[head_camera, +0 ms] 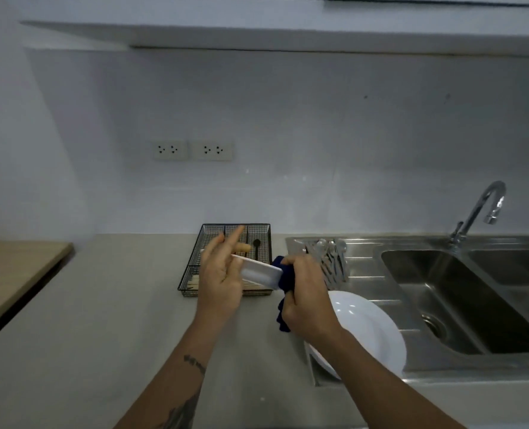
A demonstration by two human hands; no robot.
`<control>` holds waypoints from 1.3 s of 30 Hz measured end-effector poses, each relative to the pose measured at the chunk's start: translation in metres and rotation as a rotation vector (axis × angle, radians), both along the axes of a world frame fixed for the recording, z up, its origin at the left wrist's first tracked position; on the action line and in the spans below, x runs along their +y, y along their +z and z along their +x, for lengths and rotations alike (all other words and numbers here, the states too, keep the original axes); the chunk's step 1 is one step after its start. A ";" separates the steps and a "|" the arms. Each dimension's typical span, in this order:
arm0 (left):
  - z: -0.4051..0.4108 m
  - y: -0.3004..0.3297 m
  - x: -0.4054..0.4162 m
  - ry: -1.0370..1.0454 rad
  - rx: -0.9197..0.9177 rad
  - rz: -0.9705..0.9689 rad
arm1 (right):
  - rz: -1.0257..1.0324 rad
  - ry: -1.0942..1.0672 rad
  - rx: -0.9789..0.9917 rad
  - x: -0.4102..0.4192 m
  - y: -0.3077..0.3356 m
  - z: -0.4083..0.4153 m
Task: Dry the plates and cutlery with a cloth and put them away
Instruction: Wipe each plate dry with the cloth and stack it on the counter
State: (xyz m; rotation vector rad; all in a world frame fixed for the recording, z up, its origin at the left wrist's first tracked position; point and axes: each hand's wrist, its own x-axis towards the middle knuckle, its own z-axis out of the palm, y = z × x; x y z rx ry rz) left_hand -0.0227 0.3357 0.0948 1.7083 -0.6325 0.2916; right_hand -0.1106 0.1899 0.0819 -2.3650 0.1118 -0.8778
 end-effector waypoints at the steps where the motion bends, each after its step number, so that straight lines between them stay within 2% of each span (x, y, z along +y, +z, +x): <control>1: 0.000 -0.005 0.008 0.019 0.067 -0.065 | -0.033 0.014 0.004 0.009 -0.006 0.000; 3: 0.002 -0.015 0.021 0.144 0.237 -0.189 | -0.149 0.053 0.019 0.028 -0.017 0.000; 6: 0.013 -0.039 0.039 0.371 0.486 -0.266 | -0.273 0.116 0.088 0.051 -0.034 -0.001; 8: 0.021 -0.057 0.049 0.428 0.649 -0.340 | -0.325 0.150 0.176 0.058 -0.048 -0.002; 10: 0.023 -0.074 0.060 0.433 0.732 -0.405 | -0.377 0.208 0.251 0.061 -0.062 -0.006; 15: 0.016 -0.107 0.081 0.487 0.774 -0.485 | -0.434 0.259 0.360 0.061 -0.080 -0.020; 22: 0.007 -0.124 0.084 0.554 0.762 -0.427 | -0.387 0.162 0.419 0.053 -0.085 -0.015; 28: 0.010 -0.133 0.078 0.555 0.779 -0.445 | -0.356 0.171 0.588 0.058 -0.091 -0.012; 39: 0.017 -0.144 0.075 0.577 0.784 -0.432 | -0.256 0.146 0.612 0.067 -0.110 -0.007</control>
